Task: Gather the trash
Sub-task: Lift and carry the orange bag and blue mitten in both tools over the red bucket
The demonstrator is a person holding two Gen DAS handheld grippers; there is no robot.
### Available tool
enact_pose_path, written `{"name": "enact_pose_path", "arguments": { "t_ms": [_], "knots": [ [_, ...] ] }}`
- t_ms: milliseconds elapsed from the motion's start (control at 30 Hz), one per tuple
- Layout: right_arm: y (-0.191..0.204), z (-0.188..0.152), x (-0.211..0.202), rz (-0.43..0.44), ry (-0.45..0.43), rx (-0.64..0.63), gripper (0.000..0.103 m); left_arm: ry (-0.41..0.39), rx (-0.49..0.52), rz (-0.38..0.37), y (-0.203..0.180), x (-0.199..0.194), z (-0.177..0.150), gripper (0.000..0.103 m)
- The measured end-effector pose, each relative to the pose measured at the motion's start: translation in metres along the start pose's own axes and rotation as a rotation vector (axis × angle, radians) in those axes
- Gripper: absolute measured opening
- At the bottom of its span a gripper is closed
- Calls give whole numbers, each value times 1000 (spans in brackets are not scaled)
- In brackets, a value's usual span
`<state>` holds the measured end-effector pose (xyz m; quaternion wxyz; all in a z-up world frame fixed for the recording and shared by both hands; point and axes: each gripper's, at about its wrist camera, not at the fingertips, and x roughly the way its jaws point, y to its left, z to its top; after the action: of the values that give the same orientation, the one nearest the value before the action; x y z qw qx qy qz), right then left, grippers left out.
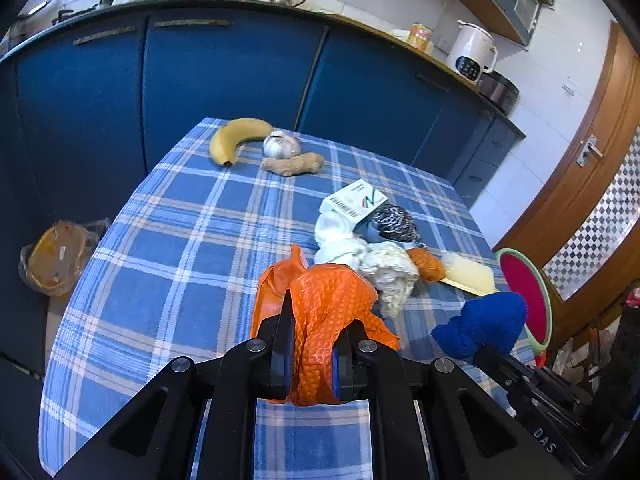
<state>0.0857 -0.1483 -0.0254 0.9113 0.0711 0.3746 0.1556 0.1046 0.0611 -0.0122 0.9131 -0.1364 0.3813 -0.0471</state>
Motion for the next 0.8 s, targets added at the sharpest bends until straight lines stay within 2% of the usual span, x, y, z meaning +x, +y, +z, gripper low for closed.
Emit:
{"name": "enact_pose_path", "arguments": {
  "t_ms": [167, 400, 800],
  "knots": [
    [0, 0, -26, -4, -51, 0, 9, -16, 21, -22, -12, -10, 2, 13],
    [-7, 5, -60, -1, -119, 20, 9, -40, 105, -61, -39, -20, 10, 13],
    [-36, 14, -94, -57, -192, 58, 9, -19, 208, -131, -91, -16, 24, 13]
  ]
}}
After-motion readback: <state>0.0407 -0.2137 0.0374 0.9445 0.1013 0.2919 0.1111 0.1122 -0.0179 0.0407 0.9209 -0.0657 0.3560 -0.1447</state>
